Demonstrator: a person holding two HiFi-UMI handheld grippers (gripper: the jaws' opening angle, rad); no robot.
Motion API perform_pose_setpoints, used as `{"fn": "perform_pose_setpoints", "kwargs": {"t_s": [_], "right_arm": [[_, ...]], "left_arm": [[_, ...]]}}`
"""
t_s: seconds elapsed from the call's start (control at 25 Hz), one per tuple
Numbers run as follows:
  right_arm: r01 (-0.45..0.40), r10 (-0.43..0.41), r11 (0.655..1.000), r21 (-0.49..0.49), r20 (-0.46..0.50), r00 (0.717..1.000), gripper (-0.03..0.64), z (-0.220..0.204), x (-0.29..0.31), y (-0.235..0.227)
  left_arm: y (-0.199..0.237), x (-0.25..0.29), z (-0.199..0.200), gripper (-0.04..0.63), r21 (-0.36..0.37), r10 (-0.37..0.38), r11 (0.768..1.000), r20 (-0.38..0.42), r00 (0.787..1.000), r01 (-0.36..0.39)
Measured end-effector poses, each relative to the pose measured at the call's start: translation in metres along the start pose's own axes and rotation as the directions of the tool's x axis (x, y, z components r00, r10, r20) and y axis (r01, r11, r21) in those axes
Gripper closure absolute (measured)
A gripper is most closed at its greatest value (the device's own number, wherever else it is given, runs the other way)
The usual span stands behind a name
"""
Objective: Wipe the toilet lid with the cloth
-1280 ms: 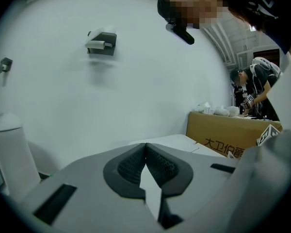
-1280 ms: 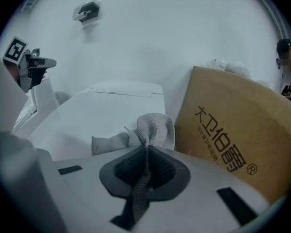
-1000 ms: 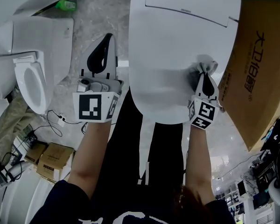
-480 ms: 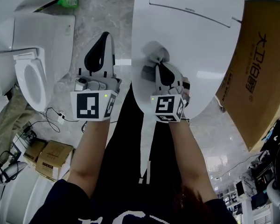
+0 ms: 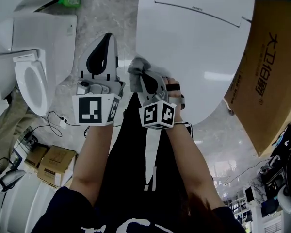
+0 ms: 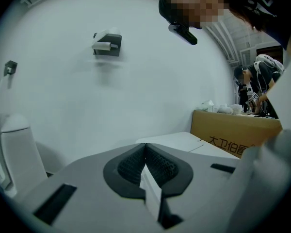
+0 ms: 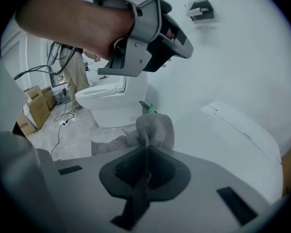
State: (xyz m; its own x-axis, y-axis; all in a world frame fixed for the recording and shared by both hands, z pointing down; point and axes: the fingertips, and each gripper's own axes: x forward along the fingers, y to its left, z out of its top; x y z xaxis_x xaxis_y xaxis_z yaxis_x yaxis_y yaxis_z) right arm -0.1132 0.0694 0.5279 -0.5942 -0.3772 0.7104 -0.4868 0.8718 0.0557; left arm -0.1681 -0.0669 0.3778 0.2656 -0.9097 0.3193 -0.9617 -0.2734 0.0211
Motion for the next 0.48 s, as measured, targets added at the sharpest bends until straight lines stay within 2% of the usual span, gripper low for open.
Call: {"fn": "perform_pose_setpoints", "kwargs": {"t_s": [0.28,0.36,0.48], "right_arm": [[0.121,-0.121,0.985,0.124,-0.009,0.993,0.583,-0.043,-0.037,-0.033],[0.173,-0.172,0.969,0.178,-0.020,0.985,0.583,-0.063,-0.055,-0.049],[0.268,-0.265,0.925,0.269,-0.050,0.963,0.583,-0.092,-0.083,-0.079]], "left_arm": [[-0.003,0.001,-0.002,0.575,-0.002,-0.008,1.000,-0.001,1.000,0.008],[-0.006,0.001,-0.002,0.575,-0.002,-0.015,1.000,-0.001,1.000,0.015],[-0.009,0.001,-0.002,0.575,0.001,-0.025,1.000,-0.001,1.000,0.025]]}}
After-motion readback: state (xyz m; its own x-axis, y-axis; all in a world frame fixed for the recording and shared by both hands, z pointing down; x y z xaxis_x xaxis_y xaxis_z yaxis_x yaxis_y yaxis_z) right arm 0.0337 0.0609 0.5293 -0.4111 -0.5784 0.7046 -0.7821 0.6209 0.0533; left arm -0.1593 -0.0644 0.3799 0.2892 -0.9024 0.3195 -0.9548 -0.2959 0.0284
